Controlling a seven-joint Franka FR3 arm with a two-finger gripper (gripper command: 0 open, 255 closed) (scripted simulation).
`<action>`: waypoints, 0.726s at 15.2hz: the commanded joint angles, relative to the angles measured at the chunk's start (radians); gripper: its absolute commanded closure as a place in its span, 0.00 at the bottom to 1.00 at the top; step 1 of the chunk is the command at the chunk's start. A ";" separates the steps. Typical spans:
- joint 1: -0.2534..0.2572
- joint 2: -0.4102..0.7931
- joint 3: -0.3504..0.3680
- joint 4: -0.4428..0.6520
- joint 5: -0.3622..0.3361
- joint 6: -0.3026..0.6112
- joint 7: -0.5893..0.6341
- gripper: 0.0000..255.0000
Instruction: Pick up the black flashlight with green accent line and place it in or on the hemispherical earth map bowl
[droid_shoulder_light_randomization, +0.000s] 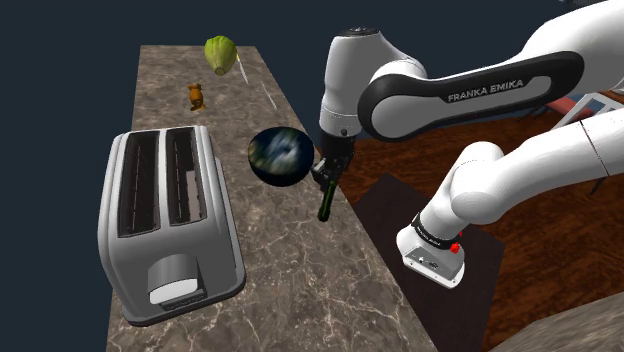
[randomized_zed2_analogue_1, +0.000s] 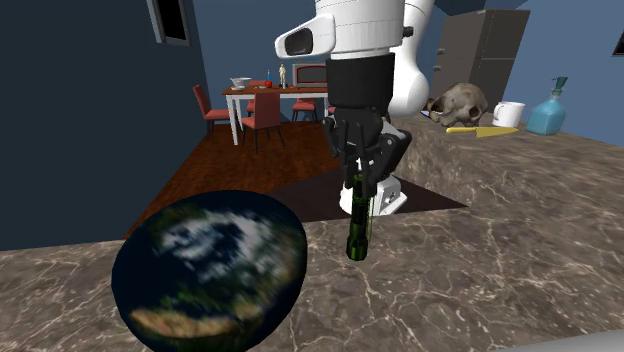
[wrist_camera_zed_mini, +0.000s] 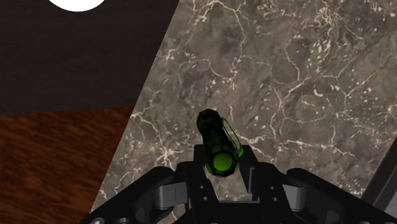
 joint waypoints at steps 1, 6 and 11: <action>-0.001 -0.009 -0.006 0.014 -0.004 -0.023 0.001 1.00; -0.003 -0.033 -0.023 0.065 -0.016 -0.098 0.006 1.00; -0.006 -0.049 -0.039 0.121 -0.029 -0.170 0.012 1.00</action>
